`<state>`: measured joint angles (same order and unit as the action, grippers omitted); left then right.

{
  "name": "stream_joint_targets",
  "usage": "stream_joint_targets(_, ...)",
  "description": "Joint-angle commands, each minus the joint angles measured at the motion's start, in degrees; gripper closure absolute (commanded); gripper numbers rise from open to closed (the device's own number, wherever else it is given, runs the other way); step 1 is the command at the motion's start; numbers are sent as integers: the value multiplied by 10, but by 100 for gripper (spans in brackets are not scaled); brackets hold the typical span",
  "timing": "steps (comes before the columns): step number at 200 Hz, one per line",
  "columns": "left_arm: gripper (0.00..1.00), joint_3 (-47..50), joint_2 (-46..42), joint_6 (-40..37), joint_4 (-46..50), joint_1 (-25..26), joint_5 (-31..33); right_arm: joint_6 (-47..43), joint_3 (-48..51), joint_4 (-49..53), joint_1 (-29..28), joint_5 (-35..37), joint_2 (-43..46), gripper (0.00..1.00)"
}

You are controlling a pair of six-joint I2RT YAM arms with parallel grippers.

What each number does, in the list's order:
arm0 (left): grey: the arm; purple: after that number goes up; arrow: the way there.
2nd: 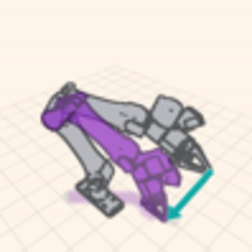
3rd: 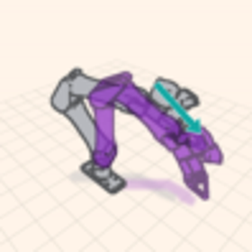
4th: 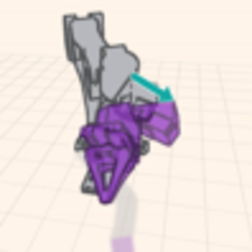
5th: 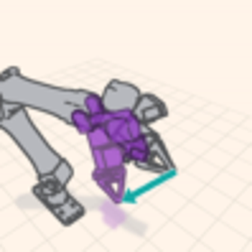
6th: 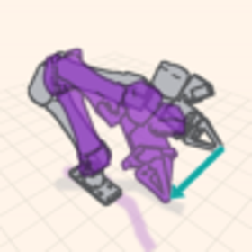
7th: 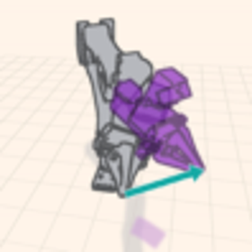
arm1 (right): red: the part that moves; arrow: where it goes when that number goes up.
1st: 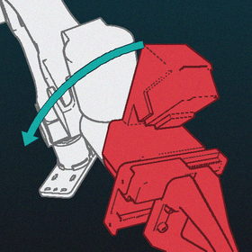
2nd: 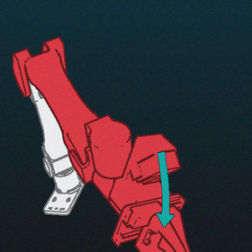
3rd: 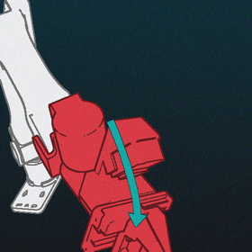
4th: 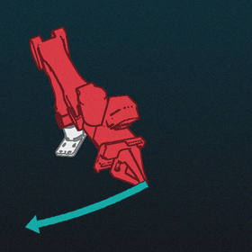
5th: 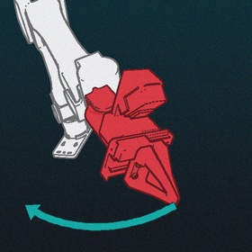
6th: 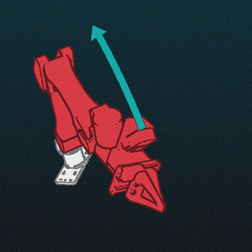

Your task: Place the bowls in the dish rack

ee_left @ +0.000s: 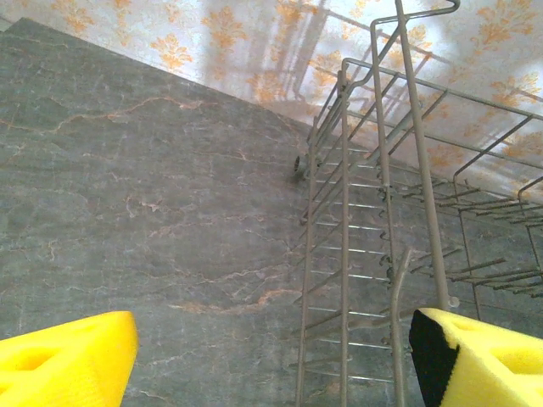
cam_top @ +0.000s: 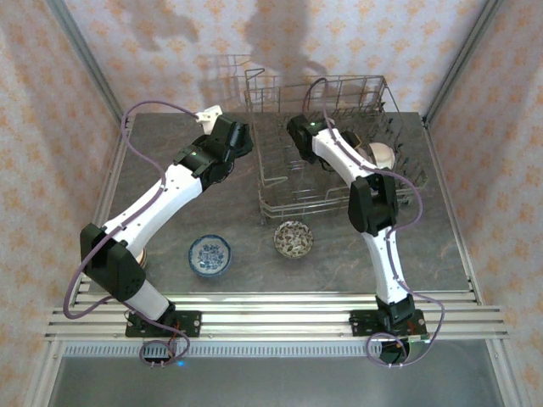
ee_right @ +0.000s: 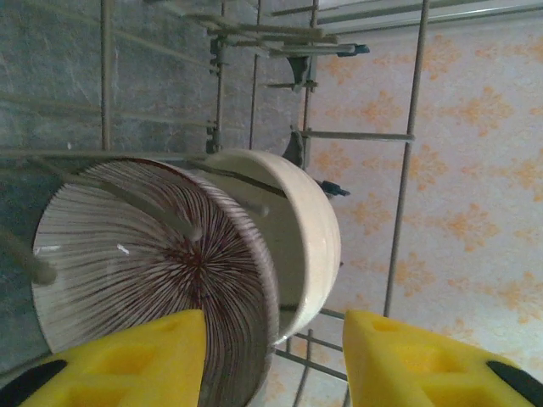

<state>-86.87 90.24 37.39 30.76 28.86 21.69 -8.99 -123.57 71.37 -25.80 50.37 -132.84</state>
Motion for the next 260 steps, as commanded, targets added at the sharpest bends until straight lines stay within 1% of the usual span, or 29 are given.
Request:
stream_joint_targets(1, 15, 6, -18, -12, 30, -8, 27, 29, -30, 32, 14, -32, -7, 54)
stream_joint_targets(32, 15, 16, -22, -12, 45, -16, 17, 33, -15, 26, 22, -59, 24, 47)
stream_joint_targets(76, 15, 24, -25, -14, 104, -36, -36, 40, 4, 14, 22, -119, 100, 35)
stream_joint_targets(109, 15, 39, -45, -10, 164, -43, -78, 56, 24, 6, 30, -156, 153, 32)
stream_joint_targets(137, 15, 67, -72, 26, 220, -43, -89, 69, 46, -7, 36, -189, 195, 31)
stream_joint_targets(159, 16, 90, -103, 83, 269, -44, -103, 94, 54, 10, 36, -228, 226, 31)
stream_joint_targets(179, 17, 130, -141, 129, 293, -44, -119, 101, 119, -20, 31, -261, 278, 32)
stream_joint_targets(190, 19, 162, -165, 127, 293, -45, -124, 98, 165, -46, 28, -271, 307, 33)
stream_joint_targets(199, 21, 179, -178, 125, 306, -45, -115, 98, 199, -60, 25, -274, 327, 33)
stream_joint_targets(220, 24, 196, -180, 108, 351, -44, -103, 100, 252, -75, 17, -285, 360, 34)
stream_joint_targets(247, 28, 242, -170, 82, 338, -40, -141, 103, 291, -88, 10, -293, 392, 34)
stream_joint_targets(260, 29, 263, -165, 76, 332, -39, -144, 102, 310, -103, 8, -298, 402, 33)
